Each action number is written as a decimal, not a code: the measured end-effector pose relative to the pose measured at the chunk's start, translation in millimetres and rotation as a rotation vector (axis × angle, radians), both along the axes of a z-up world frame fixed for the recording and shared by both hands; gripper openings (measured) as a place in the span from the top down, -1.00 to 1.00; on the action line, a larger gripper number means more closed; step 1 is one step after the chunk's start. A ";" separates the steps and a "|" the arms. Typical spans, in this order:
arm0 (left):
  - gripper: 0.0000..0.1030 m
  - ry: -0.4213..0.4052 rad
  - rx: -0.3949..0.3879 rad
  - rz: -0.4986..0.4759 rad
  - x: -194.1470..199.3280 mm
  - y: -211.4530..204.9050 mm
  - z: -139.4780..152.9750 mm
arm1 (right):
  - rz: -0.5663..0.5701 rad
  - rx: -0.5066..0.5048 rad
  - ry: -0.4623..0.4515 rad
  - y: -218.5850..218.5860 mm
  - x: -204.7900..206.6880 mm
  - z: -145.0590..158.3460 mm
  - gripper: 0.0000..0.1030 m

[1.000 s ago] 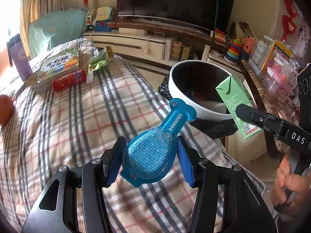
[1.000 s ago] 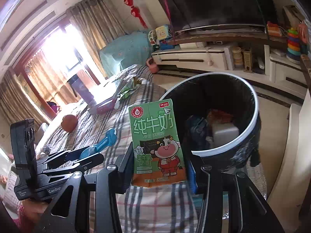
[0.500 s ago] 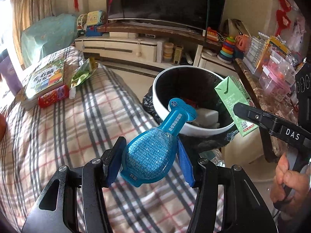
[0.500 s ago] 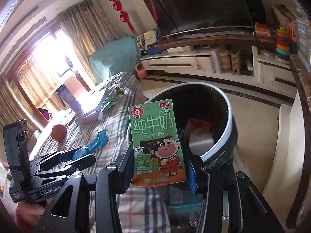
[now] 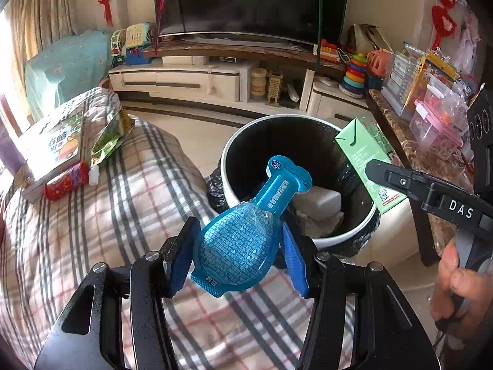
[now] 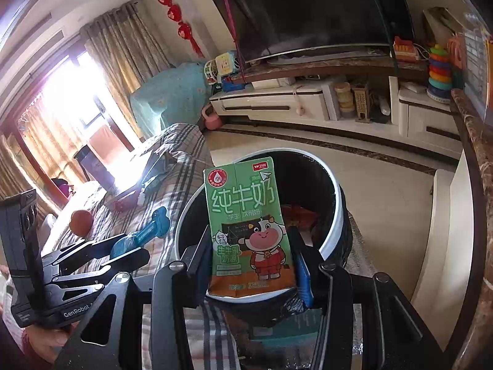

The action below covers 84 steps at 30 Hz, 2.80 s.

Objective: Collect trash

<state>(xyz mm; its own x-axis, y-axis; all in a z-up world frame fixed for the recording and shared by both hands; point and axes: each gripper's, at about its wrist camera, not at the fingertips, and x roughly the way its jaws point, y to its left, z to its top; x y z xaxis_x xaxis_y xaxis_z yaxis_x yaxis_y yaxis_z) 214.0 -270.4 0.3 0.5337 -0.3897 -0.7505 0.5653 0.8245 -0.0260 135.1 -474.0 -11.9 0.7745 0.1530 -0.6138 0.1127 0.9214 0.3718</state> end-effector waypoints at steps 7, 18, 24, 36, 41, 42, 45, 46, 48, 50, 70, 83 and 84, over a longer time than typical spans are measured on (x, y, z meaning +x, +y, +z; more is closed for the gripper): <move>-0.02 -0.002 0.009 -0.010 7.6 -14.5 0.9 | 0.001 -0.004 0.012 -6.6 9.7 -1.4 0.11; -0.02 -0.009 0.025 -0.014 17.9 -29.9 0.3 | 0.011 0.002 0.027 -12.1 22.1 -2.1 0.11; -0.02 -0.006 0.036 -0.013 22.3 -36.0 -3.3 | 0.016 -0.007 0.037 -14.9 29.8 -2.7 0.11; -0.02 0.015 0.056 -0.011 33.6 -43.4 -11.3 | 0.018 -0.019 0.086 -17.3 45.7 -12.2 0.10; -0.02 0.024 0.058 -0.001 38.6 -44.9 -13.7 | 0.023 -0.034 0.101 -16.3 49.3 -13.5 0.10; -0.03 0.025 0.058 -0.001 38.9 -45.0 -14.0 | 0.023 -0.037 0.102 -16.8 50.1 -13.5 0.10; -0.03 0.021 0.067 -0.001 39.5 -46.0 -15.1 | 0.023 -0.041 0.103 -17.8 52.0 -12.9 0.10; -0.03 0.021 0.068 -0.002 39.8 -46.0 -15.5 | 0.023 -0.042 0.103 -17.8 52.5 -12.4 0.10; -0.03 0.028 0.068 -0.002 40.8 -46.6 -16.4 | 0.023 -0.046 0.104 -16.3 53.0 -11.5 0.10; -0.03 0.031 0.068 -0.002 41.6 -46.9 -16.9 | 0.023 -0.048 0.107 -16.6 54.1 -11.7 0.10; -0.66 -0.045 0.000 0.048 10.3 -4.5 -1.9 | -0.021 0.011 0.025 -11.5 14.6 4.0 -0.50; -0.81 -0.067 -0.149 0.180 -42.0 80.4 2.1 | -0.077 0.008 -0.119 37.9 -54.0 15.0 -0.89; -0.81 -0.075 -0.154 0.187 -45.8 84.2 2.6 | -0.081 -0.005 -0.126 41.4 -56.8 16.0 -0.90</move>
<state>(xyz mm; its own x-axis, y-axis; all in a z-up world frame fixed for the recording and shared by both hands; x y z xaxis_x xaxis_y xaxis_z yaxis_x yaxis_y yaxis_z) 168.1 -186.2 3.0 0.6594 -0.3859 -0.6452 0.4086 0.9044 -0.1234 78.3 -432.5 4.1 0.8552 0.0840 -0.5114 0.1394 0.9131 0.3831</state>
